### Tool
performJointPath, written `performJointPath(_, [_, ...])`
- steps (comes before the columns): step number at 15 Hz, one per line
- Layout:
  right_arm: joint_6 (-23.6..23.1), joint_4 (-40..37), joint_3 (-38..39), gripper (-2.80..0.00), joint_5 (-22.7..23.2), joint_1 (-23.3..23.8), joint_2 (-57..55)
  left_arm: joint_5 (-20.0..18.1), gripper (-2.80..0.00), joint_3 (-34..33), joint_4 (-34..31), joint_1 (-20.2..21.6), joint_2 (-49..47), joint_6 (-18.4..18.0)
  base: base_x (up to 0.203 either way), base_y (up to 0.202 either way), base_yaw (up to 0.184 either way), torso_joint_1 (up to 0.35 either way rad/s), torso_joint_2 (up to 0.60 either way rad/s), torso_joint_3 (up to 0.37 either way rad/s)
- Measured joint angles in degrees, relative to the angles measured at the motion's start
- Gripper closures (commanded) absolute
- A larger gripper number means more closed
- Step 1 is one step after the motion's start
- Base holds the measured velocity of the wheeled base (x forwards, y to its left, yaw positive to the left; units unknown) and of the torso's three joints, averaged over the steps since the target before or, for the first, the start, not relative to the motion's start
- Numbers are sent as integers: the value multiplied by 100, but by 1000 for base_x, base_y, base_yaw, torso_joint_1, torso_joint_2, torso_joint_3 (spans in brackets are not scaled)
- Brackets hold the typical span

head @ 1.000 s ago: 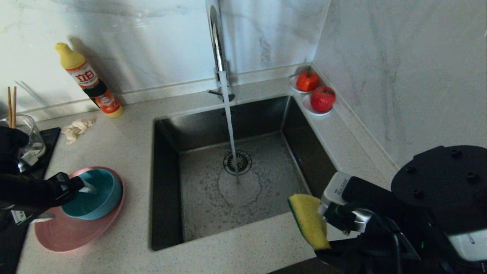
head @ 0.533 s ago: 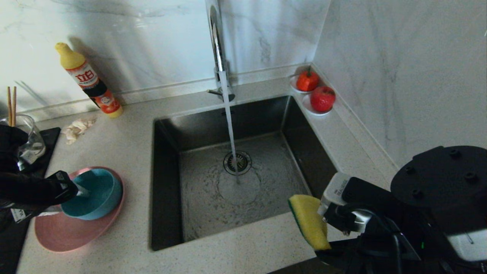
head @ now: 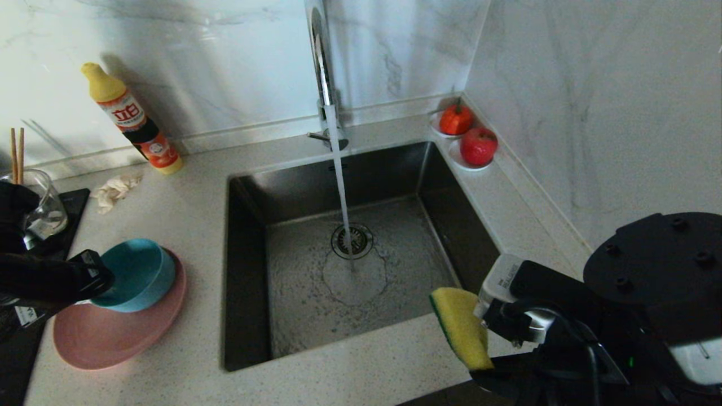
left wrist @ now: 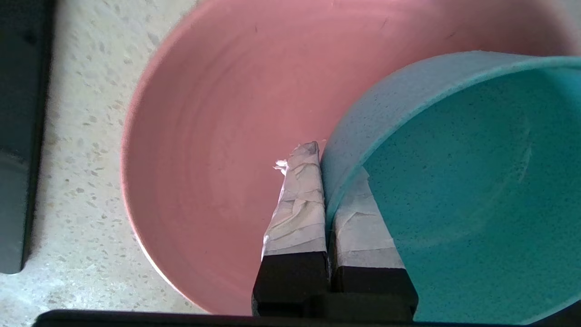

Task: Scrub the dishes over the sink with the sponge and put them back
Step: Pick up a bowl and the sponge

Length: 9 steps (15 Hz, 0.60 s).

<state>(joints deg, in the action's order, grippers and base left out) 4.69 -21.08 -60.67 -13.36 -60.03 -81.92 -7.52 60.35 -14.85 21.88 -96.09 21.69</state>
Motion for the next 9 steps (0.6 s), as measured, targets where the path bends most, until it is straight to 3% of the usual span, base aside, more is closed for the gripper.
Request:
performJointPath(4, [7, 16, -7, 0, 6, 0, 0, -53, 0, 114, -11, -28, 303, 96, 0, 0, 0, 0, 0, 0])
performJointPath(9, [21, 18, -5, 0, 27, -4, 11, -669, 0, 540, -376, -287, 1216, 182, 0, 0, 0, 0, 0, 0])
